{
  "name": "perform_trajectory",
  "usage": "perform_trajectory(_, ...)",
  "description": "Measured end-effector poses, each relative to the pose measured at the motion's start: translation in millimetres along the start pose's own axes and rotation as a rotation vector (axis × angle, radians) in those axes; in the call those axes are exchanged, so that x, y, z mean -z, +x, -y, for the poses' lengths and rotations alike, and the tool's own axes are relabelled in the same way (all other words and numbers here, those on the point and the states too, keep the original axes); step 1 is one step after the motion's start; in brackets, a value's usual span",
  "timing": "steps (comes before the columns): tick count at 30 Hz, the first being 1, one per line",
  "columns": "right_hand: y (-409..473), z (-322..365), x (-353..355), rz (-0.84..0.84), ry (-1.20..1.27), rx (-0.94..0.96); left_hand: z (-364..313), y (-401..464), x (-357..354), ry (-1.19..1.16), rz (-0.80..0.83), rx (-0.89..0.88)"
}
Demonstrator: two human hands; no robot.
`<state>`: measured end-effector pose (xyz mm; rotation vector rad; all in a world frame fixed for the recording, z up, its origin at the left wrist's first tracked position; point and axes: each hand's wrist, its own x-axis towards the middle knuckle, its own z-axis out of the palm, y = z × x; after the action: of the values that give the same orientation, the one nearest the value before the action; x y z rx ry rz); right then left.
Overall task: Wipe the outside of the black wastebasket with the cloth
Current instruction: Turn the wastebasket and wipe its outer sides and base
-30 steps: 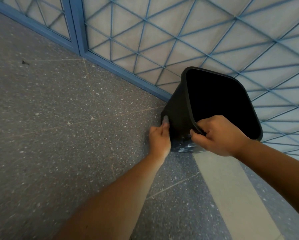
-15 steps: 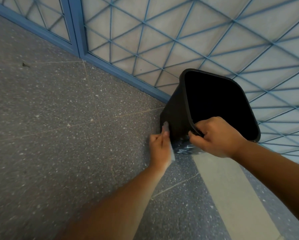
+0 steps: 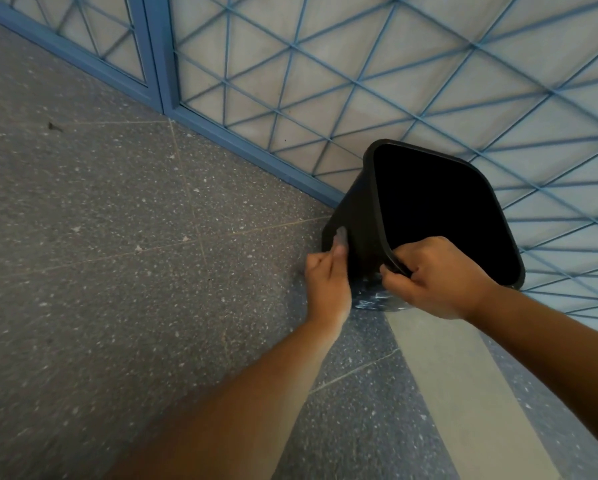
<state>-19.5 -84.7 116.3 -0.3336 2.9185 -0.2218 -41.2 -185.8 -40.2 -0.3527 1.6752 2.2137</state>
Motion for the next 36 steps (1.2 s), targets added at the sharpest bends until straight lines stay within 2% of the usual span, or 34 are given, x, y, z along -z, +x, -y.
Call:
perform_trajectory(2,0.7,-1.4,0.7,0.003,0.001,0.006,2.8,-4.7,-1.8,0.022,-0.009,-0.053)
perform_trajectory(5,0.5,-4.5,0.9,0.005,-0.003,0.005,15.8,5.1,12.5,0.137,-0.035,0.099)
perform_trajectory(7,0.5,-5.4,0.4,-0.009,-0.004,0.022,12.4,15.9,10.5,0.108,-0.027,0.150)
perform_trajectory(9,1.2,-5.7,-0.1,-0.017,-0.010,0.040,3.9,11.0,3.6,0.026,-0.016,0.025)
perform_trajectory(11,1.6,-5.1,0.8,-0.008,-0.012,0.035,9.8,-1.7,2.3,0.097,-0.003,-0.079)
perform_trajectory(12,1.2,-5.0,1.2,-0.005,-0.015,0.028,17.4,-8.5,6.4,0.162,-0.001,-0.067)
perform_trajectory(15,0.2,-4.2,0.1,0.004,-0.031,0.017,37.2,-9.9,24.1,0.320,-0.026,0.141)
perform_trajectory(18,1.5,-4.9,0.4,0.003,-0.018,0.012,25.8,8.7,23.5,0.377,-0.046,0.296)
perform_trajectory(20,0.1,-5.1,0.4,0.000,-0.023,0.022,8.8,23.4,22.1,0.354,-0.053,0.338)
perform_trajectory(23,-1.6,-5.7,-0.4,-0.012,-0.036,0.055,-15.1,56.7,18.3,0.245,0.029,0.362)
perform_trajectory(26,-0.1,-7.2,0.1,-0.007,-0.021,0.069,-45.8,82.5,9.6,-0.008,0.116,0.390)
perform_trajectory(28,1.5,-7.9,1.1,0.004,-0.014,0.068,-61.9,92.0,0.2,-0.115,0.159,0.319)
perform_trajectory(31,2.2,-7.1,2.1,0.005,-0.009,0.066,-74.1,84.8,-12.9,-0.138,0.169,0.124)
perform_trajectory(34,2.2,-4.9,3.2,-0.012,-0.004,0.073,-73.7,49.4,-13.4,-0.171,0.112,-0.069)
perform_trajectory(36,2.8,-3.7,4.5,-0.011,-0.004,0.076,-70.3,18.9,-6.6,-0.147,0.147,-0.173)
